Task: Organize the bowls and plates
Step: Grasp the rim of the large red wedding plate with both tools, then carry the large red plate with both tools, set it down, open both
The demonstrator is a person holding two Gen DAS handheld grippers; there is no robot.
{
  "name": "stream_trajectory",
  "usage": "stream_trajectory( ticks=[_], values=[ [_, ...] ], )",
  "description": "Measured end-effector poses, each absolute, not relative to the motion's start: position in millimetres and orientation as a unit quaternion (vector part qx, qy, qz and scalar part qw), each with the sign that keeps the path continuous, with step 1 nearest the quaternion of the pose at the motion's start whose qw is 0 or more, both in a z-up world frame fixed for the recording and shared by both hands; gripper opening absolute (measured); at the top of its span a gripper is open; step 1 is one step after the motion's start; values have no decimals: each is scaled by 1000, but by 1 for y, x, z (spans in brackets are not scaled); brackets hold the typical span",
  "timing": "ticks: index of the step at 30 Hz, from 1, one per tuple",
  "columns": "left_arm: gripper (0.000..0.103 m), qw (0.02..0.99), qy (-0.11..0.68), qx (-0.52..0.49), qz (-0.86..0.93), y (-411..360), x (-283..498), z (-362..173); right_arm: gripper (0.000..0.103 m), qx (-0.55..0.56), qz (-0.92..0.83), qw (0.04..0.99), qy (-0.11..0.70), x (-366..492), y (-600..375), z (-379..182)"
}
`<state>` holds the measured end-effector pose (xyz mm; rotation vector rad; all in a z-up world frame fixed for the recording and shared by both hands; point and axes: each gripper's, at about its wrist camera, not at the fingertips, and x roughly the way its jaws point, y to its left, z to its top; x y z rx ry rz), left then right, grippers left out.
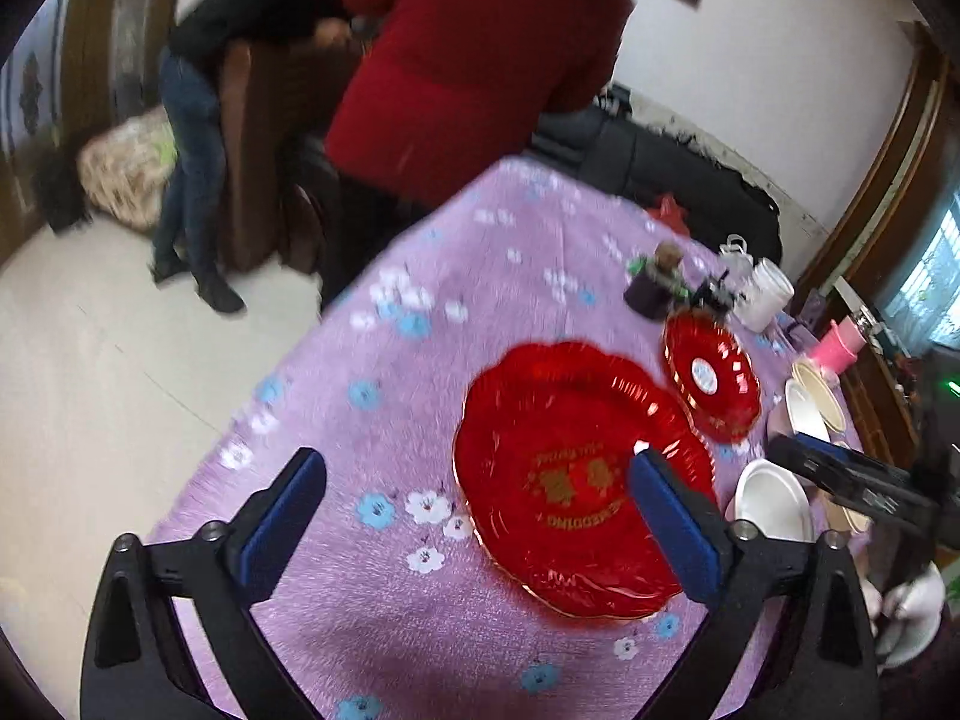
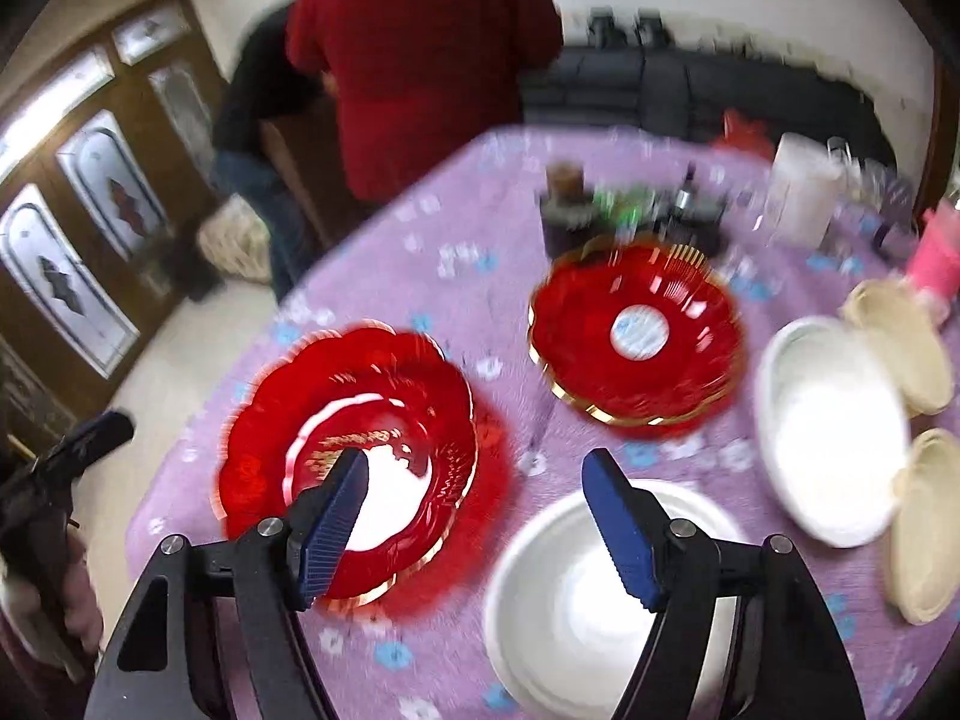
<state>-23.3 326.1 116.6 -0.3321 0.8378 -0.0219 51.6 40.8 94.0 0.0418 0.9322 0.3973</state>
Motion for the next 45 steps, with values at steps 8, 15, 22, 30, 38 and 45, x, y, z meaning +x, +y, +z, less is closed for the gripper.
stream_trajectory(
  ticks=[8, 15, 22, 30, 38, 45],
  values=[
    [85, 857, 460, -225, -55, 337, 22, 66, 78, 16, 165, 839, 519, 101, 73, 53],
    [42, 832, 508, -207, -82, 315, 47, 38, 40, 2, 171, 811, 559, 113, 89, 19],
    [38, 839, 491, -225, -67, 323, 39, 41, 21, 17, 186, 820, 541, 103, 86, 23],
    [38, 850, 477, -221, -34, 340, 36, 53, 21, 30, 216, 821, 527, 98, 104, 32],
    [38, 854, 493, -167, 0, 328, 32, 42, 21, 20, 211, 820, 532, 96, 110, 8],
    [56, 866, 470, -166, 27, 335, 10, 61, 23, -21, 212, 833, 511, 79, 118, 9]
  ],
)
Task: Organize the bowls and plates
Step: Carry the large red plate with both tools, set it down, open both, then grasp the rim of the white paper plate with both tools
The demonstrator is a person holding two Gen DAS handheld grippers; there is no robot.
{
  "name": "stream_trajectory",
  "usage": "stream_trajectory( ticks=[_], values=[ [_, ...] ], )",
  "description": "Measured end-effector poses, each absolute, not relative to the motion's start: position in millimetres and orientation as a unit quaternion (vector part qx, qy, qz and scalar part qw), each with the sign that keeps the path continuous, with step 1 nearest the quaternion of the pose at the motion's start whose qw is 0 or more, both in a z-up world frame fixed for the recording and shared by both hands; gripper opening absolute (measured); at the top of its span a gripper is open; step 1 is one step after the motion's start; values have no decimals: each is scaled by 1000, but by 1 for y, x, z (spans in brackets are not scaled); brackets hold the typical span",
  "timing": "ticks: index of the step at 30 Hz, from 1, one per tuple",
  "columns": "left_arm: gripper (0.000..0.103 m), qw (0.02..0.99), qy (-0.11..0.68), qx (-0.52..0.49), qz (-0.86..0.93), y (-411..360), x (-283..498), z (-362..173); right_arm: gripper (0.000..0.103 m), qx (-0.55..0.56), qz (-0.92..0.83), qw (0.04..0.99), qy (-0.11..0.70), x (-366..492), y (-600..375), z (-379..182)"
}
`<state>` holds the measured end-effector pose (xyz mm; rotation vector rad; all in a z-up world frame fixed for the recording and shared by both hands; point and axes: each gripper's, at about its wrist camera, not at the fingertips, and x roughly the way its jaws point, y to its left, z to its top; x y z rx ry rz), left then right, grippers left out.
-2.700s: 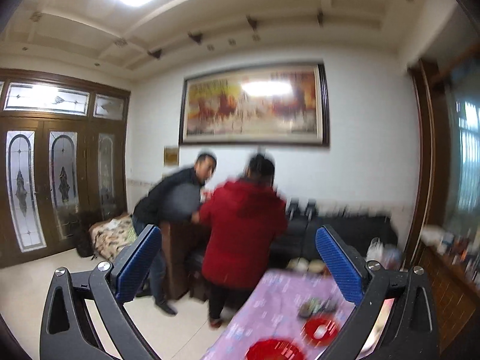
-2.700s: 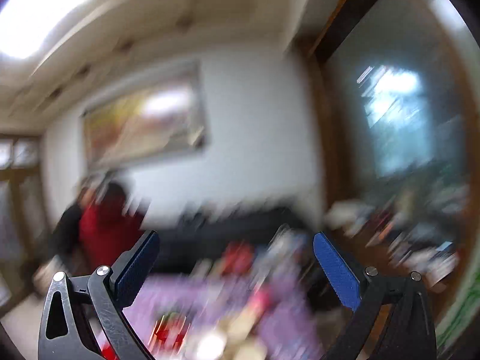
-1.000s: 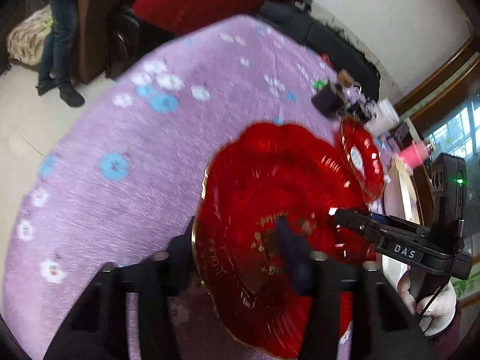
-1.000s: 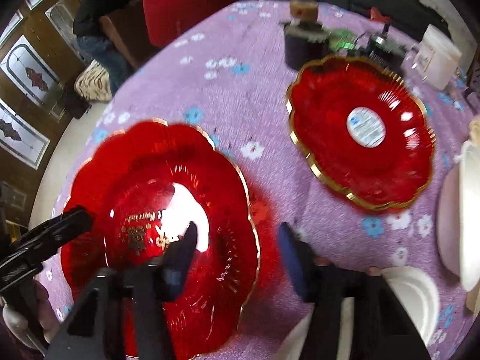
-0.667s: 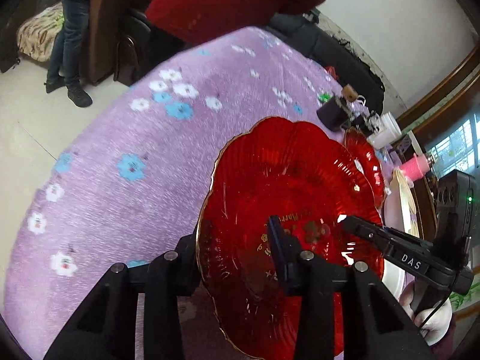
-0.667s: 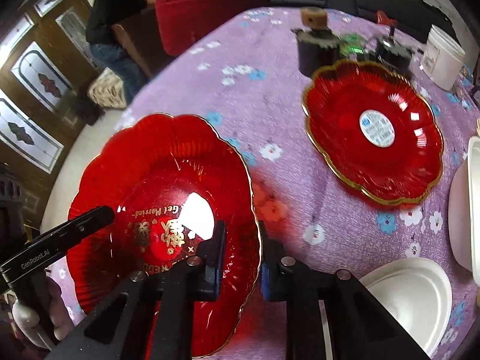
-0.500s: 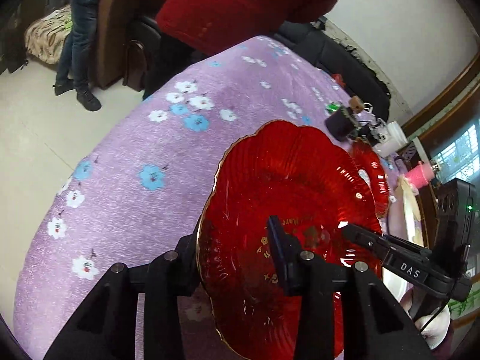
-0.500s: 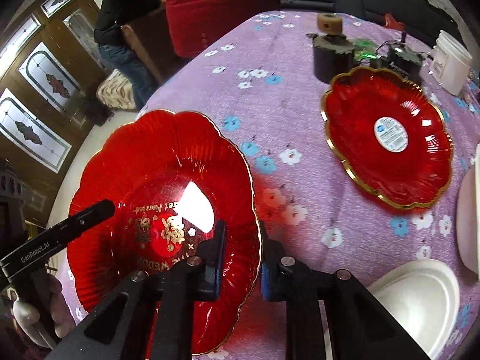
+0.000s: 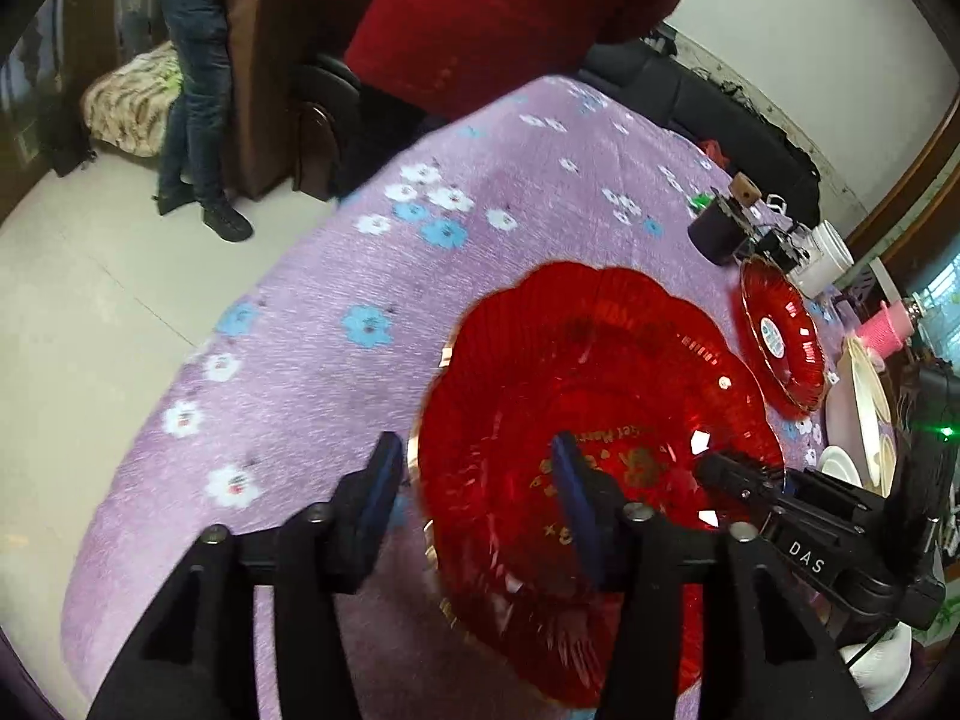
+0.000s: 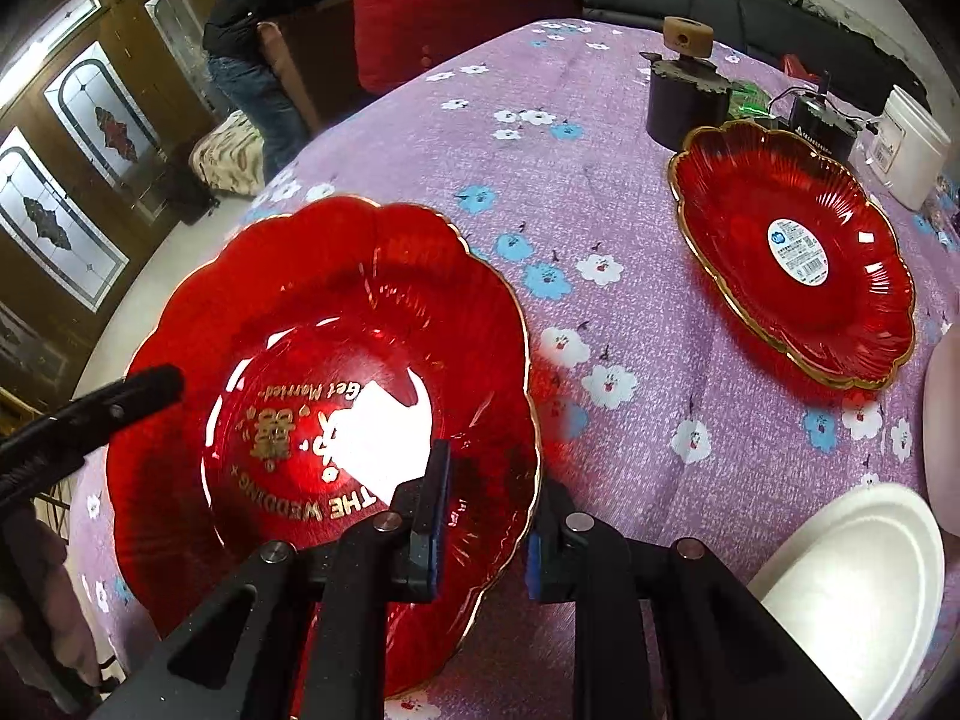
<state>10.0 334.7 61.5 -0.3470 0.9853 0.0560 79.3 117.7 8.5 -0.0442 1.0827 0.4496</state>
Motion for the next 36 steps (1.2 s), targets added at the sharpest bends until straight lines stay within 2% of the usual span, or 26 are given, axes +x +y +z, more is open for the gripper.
stream_trajectory(
  ticks=[1, 6, 12, 15, 17, 18, 20, 25, 31, 33, 36],
  values=[
    [58, 869, 465, -166, 36, 338, 4, 66, 23, -16, 211, 834, 510, 78, 116, 9],
    [61, 884, 424, -178, 78, 352, -30, 91, 35, 8, 213, 850, 482, 59, 101, 29],
    [76, 908, 371, -189, 57, 332, -65, 126, 41, 28, 233, 881, 412, 11, 70, 73],
    [80, 913, 366, -178, 15, 305, -70, 135, 61, 33, 213, 907, 362, -17, 44, 93],
    [81, 912, 371, -172, -17, 284, -72, 136, 82, 31, 180, 929, 323, -37, 19, 104],
    [81, 912, 374, -168, -29, 274, -71, 136, 84, 35, 163, 936, 309, -46, 5, 107],
    [81, 911, 378, -156, -56, 252, -72, 135, 84, 50, 125, 943, 305, -56, -29, 110],
    [81, 908, 389, -112, -106, 194, -66, 128, 84, 102, 82, 928, 350, -60, -94, 93],
    [81, 893, 418, -97, -134, 145, -50, 113, 83, 143, 93, 909, 381, -52, -106, 61],
    [81, 890, 426, -96, -132, 136, -45, 109, 81, 151, 102, 904, 387, -46, -104, 50],
    [81, 887, 435, -83, -132, 122, -37, 103, 70, 161, 118, 895, 400, -32, -97, 35]
  ],
)
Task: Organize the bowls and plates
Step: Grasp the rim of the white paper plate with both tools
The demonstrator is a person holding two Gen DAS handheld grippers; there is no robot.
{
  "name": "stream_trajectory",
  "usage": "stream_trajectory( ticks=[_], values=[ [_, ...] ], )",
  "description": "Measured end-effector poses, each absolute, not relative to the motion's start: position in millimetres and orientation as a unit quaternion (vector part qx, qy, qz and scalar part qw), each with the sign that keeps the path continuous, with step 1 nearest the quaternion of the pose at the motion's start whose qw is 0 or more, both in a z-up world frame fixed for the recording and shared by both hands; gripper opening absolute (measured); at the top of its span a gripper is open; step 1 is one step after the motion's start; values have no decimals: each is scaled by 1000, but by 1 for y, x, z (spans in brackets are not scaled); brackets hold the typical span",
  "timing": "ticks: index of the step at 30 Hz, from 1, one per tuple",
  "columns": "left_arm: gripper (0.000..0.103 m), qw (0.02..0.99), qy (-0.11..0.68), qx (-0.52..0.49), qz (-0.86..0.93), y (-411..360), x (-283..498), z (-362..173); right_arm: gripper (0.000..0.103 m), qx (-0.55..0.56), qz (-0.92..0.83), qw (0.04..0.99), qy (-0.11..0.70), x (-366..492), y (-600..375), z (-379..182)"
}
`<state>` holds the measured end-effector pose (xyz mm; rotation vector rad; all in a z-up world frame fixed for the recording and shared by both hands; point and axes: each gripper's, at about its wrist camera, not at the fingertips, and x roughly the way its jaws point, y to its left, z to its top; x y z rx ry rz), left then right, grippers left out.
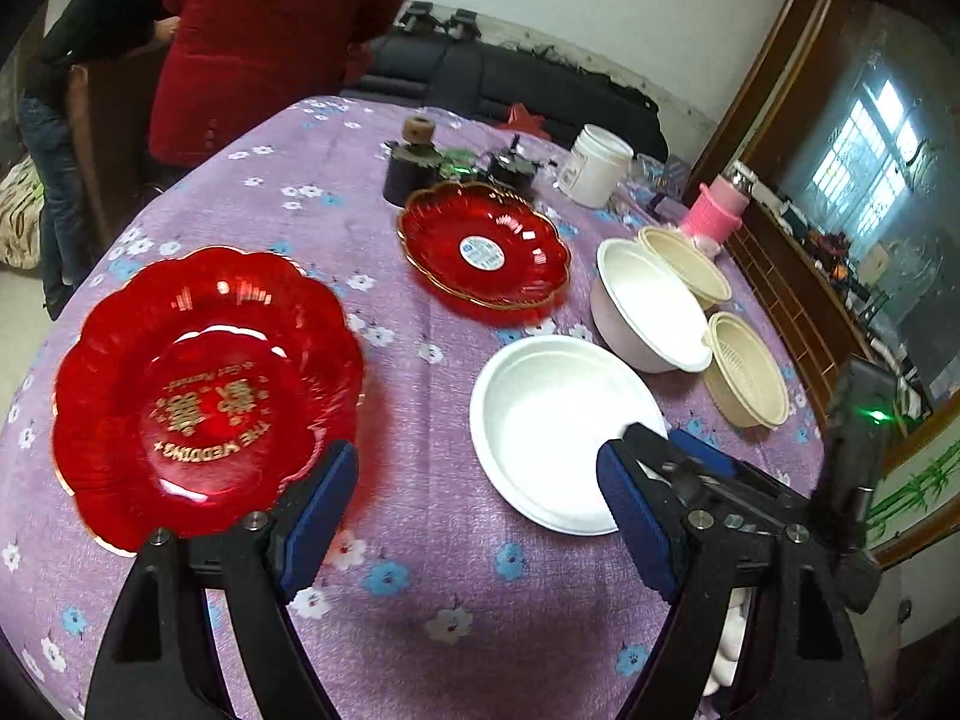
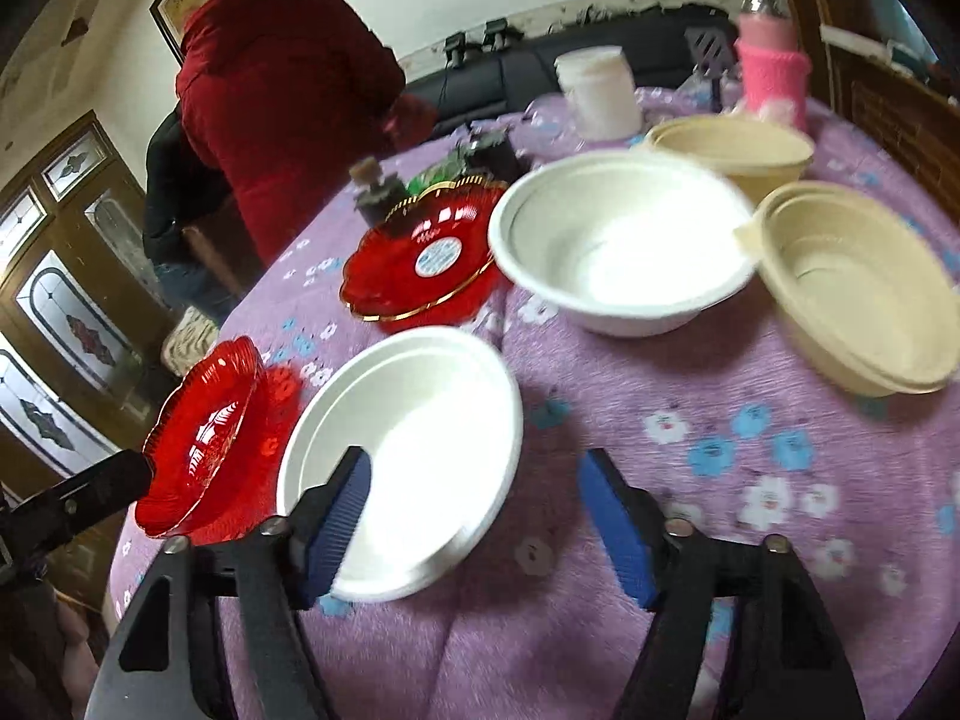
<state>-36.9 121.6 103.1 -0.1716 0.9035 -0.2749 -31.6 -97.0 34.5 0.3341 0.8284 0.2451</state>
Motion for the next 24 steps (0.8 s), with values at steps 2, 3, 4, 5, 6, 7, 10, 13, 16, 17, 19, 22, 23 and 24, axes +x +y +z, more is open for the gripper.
stream_trajectory(
  ticks=[2, 3, 4, 5, 6, 7, 10, 13, 16, 17, 19, 22, 23, 24],
  values=[
    [81, 886, 439, -70, -131, 114, -32, 100, 55, 164, 125, 891, 405, -25, -94, 26],
    [81, 886, 441, -65, -129, 111, -29, 98, 49, 168, 129, 889, 407, -23, -95, 22],
    [80, 885, 443, -63, -127, 108, -26, 96, 35, 174, 135, 886, 409, -22, -96, 18],
    [79, 884, 446, -60, -126, 106, -22, 93, 28, 180, 140, 882, 413, -21, -98, 13],
    [79, 882, 450, -59, -125, 103, -18, 90, 26, 187, 142, 878, 416, -21, -102, 9],
    [79, 881, 452, -57, -124, 99, -15, 88, 23, 194, 142, 876, 418, -21, -106, 5],
    [76, 879, 460, -45, -120, 86, -2, 78, 17, 206, 139, 869, 427, -18, -114, -1],
    [62, 870, 476, -37, -121, 72, 11, 66, 16, 217, 140, 867, 427, -18, -121, -2],
    [34, 857, 497, -36, -128, 61, 21, 52, 16, 220, 141, 865, 427, -19, -123, -2],
    [26, 855, 501, -36, -130, 59, 22, 49, 16, 221, 142, 865, 427, -19, -124, -2],
    [18, 852, 506, -31, -131, 54, 23, 44, 16, 219, 142, 866, 427, -19, -124, -1],
    [16, 857, 499, -21, -124, 51, 18, 43, 16, 209, 138, 871, 422, -19, -122, 1],
    [16, 858, 498, -23, -124, 51, 18, 43, 16, 206, 138, 874, 417, -20, -121, 2],
    [16, 859, 496, -25, -123, 52, 16, 45, 16, 203, 138, 877, 413, -21, -120, 4]
  ],
)
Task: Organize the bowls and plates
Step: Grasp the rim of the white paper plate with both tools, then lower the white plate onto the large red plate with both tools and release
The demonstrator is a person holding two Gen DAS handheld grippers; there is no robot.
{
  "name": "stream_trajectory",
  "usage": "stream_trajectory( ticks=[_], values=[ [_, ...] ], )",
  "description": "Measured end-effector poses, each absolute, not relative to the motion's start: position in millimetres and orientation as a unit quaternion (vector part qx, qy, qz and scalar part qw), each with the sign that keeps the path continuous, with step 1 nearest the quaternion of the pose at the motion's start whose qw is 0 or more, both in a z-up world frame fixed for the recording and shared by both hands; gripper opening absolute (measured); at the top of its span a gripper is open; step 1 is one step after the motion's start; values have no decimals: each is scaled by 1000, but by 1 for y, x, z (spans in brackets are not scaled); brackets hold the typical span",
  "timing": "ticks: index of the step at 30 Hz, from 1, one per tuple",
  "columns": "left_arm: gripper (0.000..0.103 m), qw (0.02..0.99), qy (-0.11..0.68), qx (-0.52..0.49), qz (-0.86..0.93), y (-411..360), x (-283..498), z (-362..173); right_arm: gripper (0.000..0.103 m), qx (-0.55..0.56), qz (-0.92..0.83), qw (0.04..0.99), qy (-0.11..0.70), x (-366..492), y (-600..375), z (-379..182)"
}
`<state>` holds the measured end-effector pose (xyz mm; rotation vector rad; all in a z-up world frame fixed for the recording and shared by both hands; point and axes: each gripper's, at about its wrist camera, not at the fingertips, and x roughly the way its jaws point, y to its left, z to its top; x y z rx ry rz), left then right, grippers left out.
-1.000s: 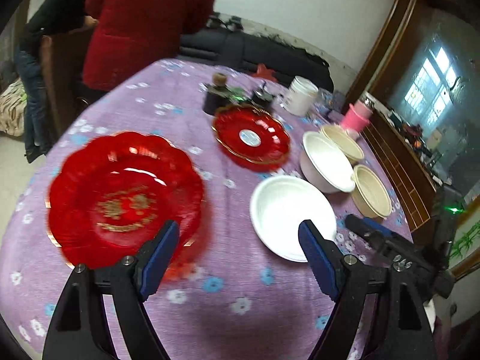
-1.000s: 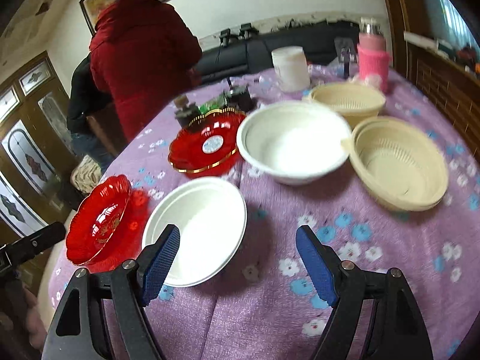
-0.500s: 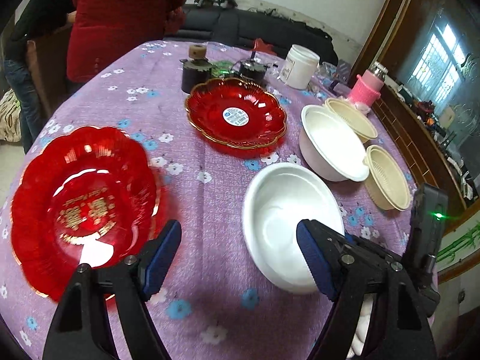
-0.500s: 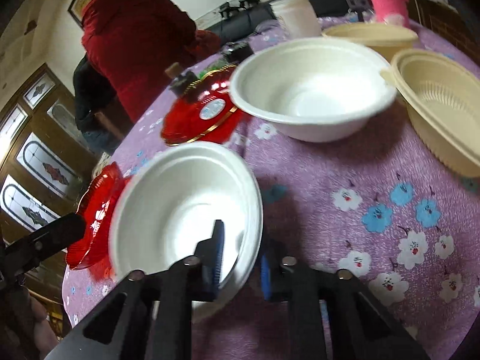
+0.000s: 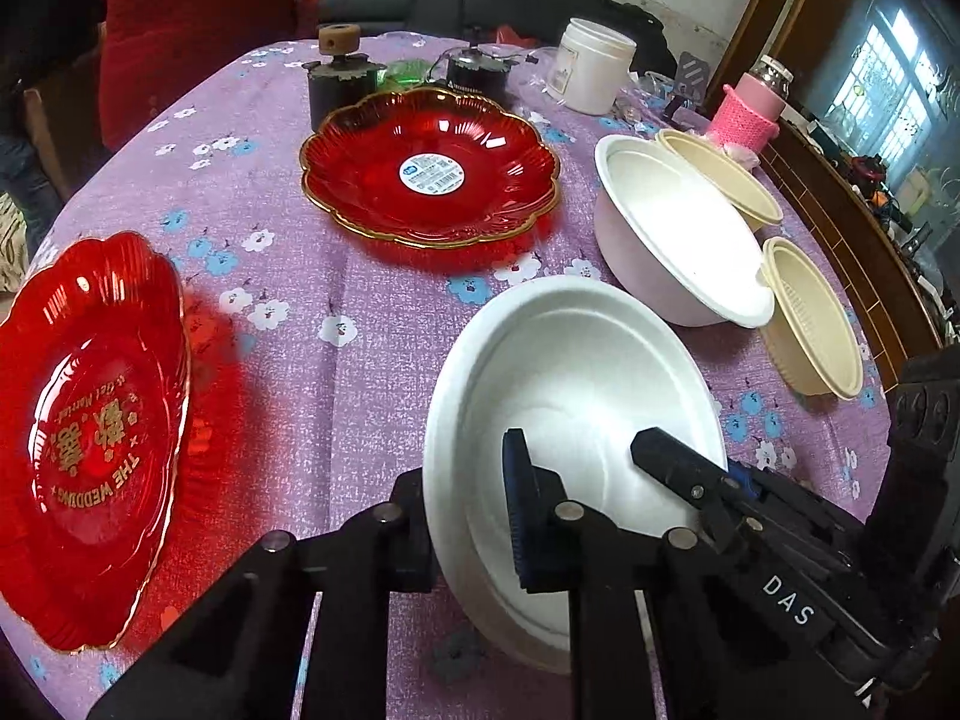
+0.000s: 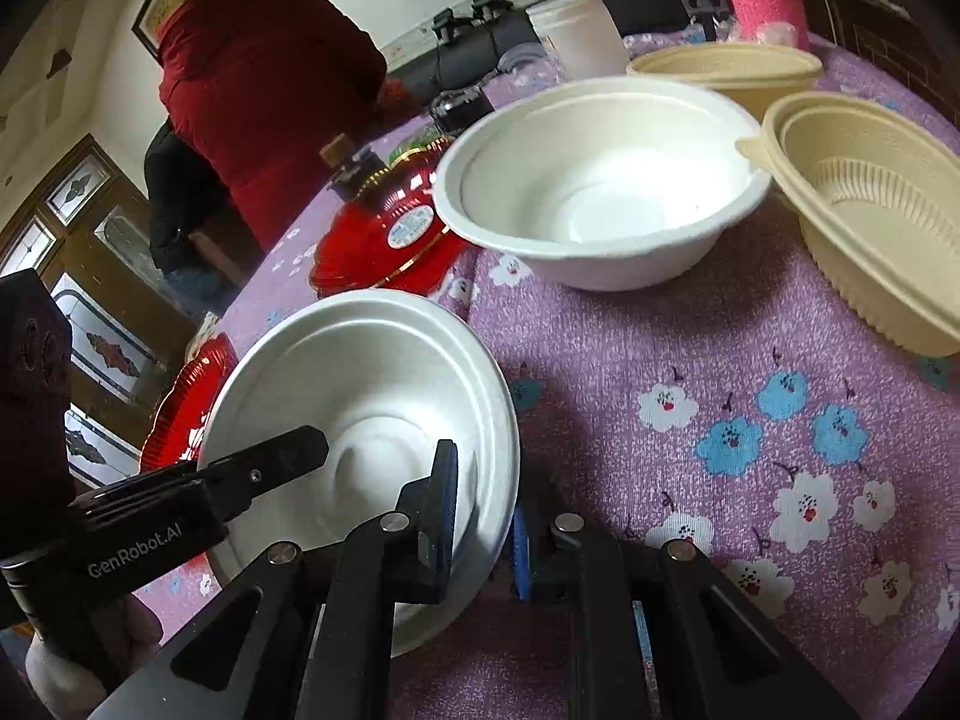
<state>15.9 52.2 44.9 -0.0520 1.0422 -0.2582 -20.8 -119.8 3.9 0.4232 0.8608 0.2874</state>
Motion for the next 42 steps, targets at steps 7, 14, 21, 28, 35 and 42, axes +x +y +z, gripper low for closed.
stream_trajectory(
  ticks=[7, 14, 21, 28, 35, 42],
  values=[
    [16, 875, 470, -13, -115, 66, -4, 64, 17, 196, 166, 886, 386, -29, -108, 14],
    [16, 892, 438, -35, -106, 108, -23, 92, 17, 169, 195, 889, 378, -40, -71, 47],
    [16, 905, 415, -67, -67, 178, -27, 111, 17, 118, 232, 891, 371, -27, -3, 86],
    [16, 895, 434, -100, -22, 244, -11, 95, 17, 86, 259, 871, 409, 4, 77, 75],
    [16, 875, 470, -116, -1, 279, 8, 60, 17, 63, 251, 860, 440, 26, 119, 48],
    [55, 878, 468, -102, 1, 283, 14, 53, 17, 39, 243, 855, 456, 37, 138, 28]
  ],
)
